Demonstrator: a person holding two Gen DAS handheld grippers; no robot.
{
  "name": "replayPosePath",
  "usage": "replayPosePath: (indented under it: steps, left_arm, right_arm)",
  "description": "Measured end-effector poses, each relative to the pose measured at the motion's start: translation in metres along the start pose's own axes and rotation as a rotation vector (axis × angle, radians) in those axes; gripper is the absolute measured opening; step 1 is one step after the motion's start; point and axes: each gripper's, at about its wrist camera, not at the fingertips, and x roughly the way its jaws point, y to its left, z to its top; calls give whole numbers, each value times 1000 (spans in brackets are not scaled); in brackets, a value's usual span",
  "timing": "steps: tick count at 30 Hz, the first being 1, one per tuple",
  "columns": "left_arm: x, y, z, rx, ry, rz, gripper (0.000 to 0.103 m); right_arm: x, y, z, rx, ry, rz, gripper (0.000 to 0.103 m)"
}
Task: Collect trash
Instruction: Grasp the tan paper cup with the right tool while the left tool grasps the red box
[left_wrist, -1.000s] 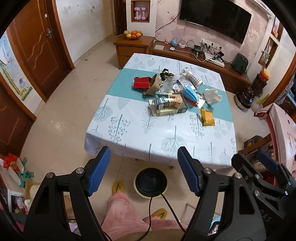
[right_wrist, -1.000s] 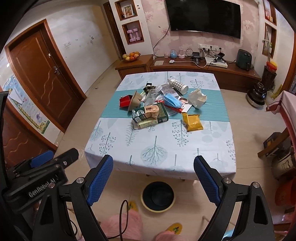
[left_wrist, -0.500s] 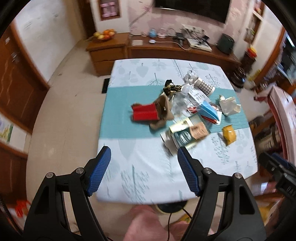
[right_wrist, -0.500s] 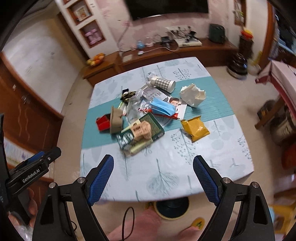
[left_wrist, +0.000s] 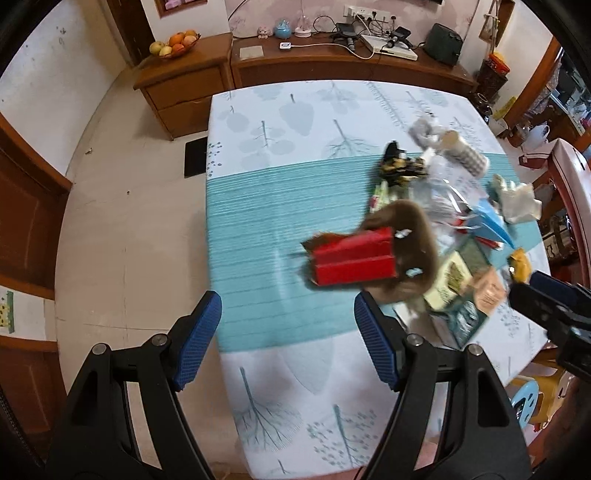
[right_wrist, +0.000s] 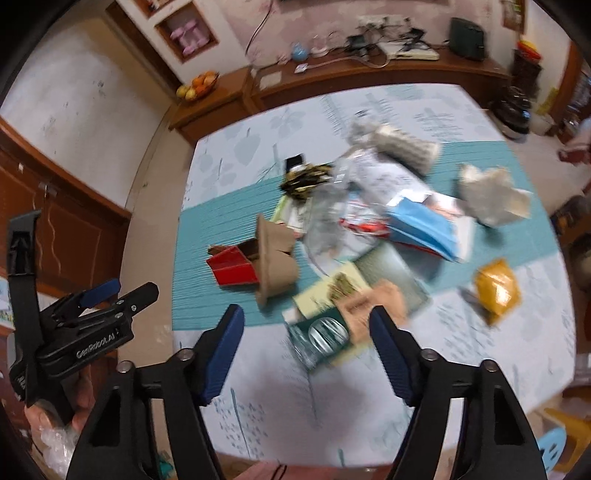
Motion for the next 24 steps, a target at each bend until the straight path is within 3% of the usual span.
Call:
replayPosePath:
  steps: [9, 11, 14, 24]
  left_arm:
    - [60, -7, 10, 150, 79, -84, 71]
    - [67, -15, 12, 212, 85, -94, 71]
    - [75, -29, 14, 303, 72, -91, 71]
    - [105, -70, 14, 533, 107, -155, 71]
  right_arm:
    - [106, 29, 40, -27, 101, -21, 52]
    - [115, 23, 41, -17, 116, -12, 40]
    - [128, 17, 42, 9, 130, -5, 33]
    - [140, 2, 50, 58, 134, 36, 28]
